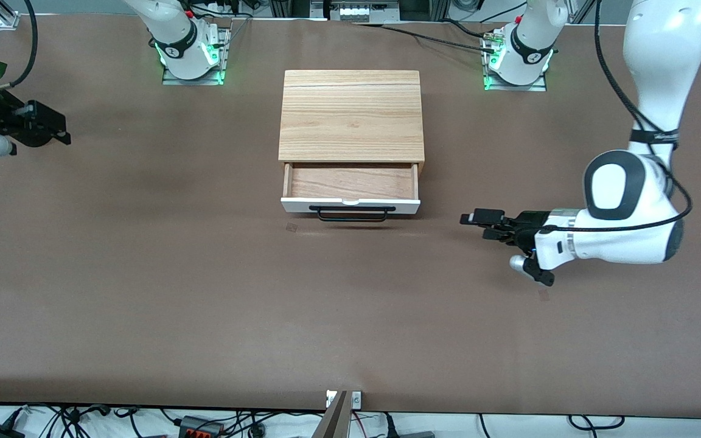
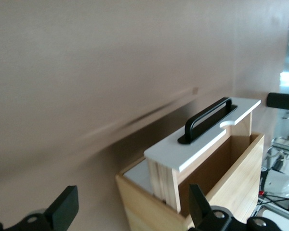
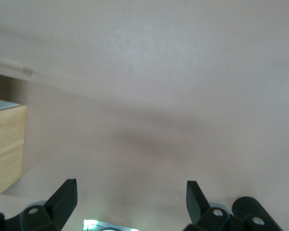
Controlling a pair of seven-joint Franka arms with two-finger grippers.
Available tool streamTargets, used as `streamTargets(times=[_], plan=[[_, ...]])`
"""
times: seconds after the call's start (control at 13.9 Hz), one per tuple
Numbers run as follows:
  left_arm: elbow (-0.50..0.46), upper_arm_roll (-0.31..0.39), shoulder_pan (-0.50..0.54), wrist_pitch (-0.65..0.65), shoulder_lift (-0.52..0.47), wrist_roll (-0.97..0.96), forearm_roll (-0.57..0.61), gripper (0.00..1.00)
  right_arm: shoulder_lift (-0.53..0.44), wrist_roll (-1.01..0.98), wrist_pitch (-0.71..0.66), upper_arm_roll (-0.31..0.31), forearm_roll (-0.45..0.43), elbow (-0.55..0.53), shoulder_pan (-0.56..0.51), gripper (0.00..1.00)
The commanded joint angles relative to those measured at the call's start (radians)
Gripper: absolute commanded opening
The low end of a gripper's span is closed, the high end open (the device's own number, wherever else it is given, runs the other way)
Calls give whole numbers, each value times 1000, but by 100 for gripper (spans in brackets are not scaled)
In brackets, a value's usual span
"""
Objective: Pull top drawer with both arms simultaneously
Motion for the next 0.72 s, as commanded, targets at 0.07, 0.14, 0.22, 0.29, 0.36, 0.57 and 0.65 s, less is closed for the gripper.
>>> streamTargets(times=[0.07,0.14,0.22,0.29,0.36,0.57,0.65], plan=[[93,0,-2,-140,-34,-168,124,100,-34,45,18,17,-47,-30,-21,100],[92,0,-2,-146,-57,-197,150,100,-37,121,8,17,-42,-34,-18,100],[84,0,-2,-149,-80,-220,188,100,-36,210,16,17,-31,-34,-16,100],[81,0,-2,-155,-103,-232,222,100,-34,250,17,17,-13,-34,-18,100],[78,0,-2,-160,-125,-237,254,100,-34,267,11,17,1,-34,-18,100],[61,0,-1,-167,-194,-237,358,100,-36,255,20,17,18,-33,-23,100],[43,0,5,-169,-226,-242,372,100,-36,258,24,17,36,-31,-26,100]])
